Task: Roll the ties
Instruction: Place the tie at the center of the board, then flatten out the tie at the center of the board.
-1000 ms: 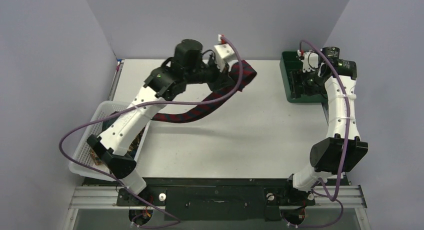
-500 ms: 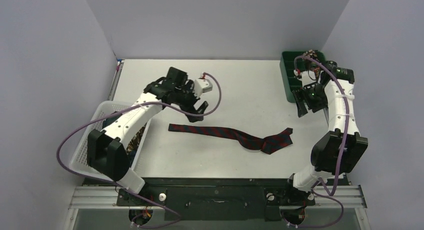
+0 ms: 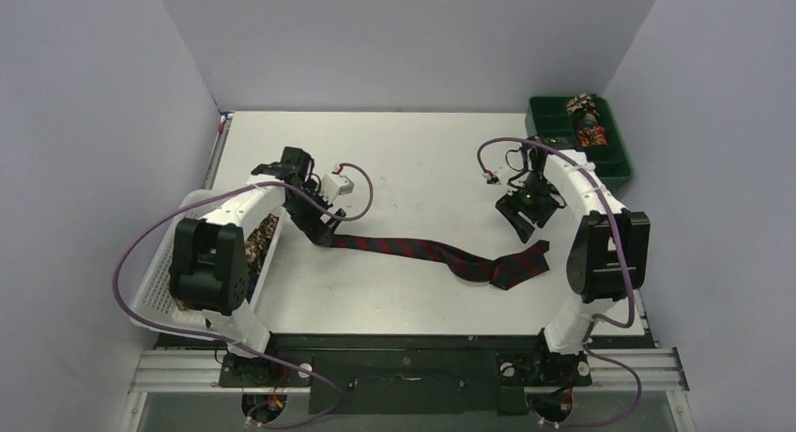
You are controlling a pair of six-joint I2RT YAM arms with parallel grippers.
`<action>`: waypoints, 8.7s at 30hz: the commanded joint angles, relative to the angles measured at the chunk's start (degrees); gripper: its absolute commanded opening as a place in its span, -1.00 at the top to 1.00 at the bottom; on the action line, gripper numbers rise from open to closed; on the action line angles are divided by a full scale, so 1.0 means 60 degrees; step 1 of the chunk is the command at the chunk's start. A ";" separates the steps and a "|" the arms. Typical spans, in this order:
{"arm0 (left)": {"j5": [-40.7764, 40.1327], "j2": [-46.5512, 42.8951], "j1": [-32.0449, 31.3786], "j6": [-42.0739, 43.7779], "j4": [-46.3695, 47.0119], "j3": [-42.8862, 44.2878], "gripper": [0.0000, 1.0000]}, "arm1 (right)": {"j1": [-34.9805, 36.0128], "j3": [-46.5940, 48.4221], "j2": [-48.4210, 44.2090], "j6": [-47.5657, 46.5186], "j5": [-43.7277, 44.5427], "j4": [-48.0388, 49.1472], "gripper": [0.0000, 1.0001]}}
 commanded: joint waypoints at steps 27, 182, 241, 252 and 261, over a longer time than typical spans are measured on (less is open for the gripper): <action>-0.1334 0.2020 0.0428 0.0185 0.0960 0.0503 1.00 | -0.0085 -0.2960 0.0137 -0.3248 0.3149 0.1693 0.36; -0.2008 -0.1773 -0.0284 0.7490 1.4455 -0.7961 1.00 | 0.1326 -1.1538 -0.3426 -0.8931 0.3187 1.9183 1.00; -0.2753 0.1530 -0.0148 0.0842 0.2253 -0.1556 0.04 | -0.2298 -0.1112 0.1057 -0.4394 0.6083 0.0160 0.34; -0.1042 0.0921 0.0232 0.1109 0.1208 -0.1003 -0.39 | -0.2044 0.0263 0.0639 -0.1920 0.2223 -0.0702 0.22; 0.0617 -0.0108 0.0462 0.0653 0.0877 -0.0422 -0.88 | -0.0876 -0.1642 0.1398 -0.1224 0.3093 0.1440 0.26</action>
